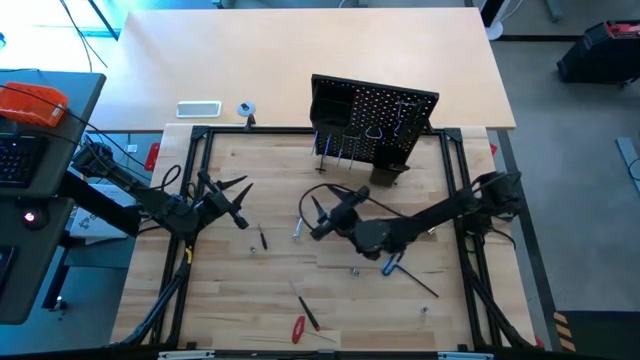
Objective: Hang tools onto peg board
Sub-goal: Hang the silver socket onto the pegboard
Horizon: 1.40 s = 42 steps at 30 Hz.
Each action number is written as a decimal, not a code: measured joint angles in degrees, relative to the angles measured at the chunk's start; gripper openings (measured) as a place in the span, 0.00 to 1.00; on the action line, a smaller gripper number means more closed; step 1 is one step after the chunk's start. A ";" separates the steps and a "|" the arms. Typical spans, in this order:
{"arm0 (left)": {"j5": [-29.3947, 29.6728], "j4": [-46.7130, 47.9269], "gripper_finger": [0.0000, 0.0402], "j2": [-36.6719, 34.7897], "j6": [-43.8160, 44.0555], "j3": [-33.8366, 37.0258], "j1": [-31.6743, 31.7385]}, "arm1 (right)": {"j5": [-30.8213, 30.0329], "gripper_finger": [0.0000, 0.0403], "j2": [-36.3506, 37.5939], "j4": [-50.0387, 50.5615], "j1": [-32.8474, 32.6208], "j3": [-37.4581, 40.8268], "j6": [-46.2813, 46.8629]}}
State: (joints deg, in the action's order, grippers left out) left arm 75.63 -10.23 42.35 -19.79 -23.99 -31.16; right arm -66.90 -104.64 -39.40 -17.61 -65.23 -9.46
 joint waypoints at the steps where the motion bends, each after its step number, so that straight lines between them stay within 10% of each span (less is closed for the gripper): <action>1: -0.02 0.07 0.26 0.00 0.00 0.00 0.00 | -0.45 0.55 -0.16 -0.04 0.00 -0.55 -0.71; 42: -0.04 0.08 0.26 0.00 0.11 0.00 0.00 | -15.48 0.55 -0.17 -0.27 -2.82 -1.47 17.08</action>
State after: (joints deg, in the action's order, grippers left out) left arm 75.59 -10.16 42.35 -19.68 -23.99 -31.16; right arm -82.37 -104.81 -39.67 -20.42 -66.70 7.61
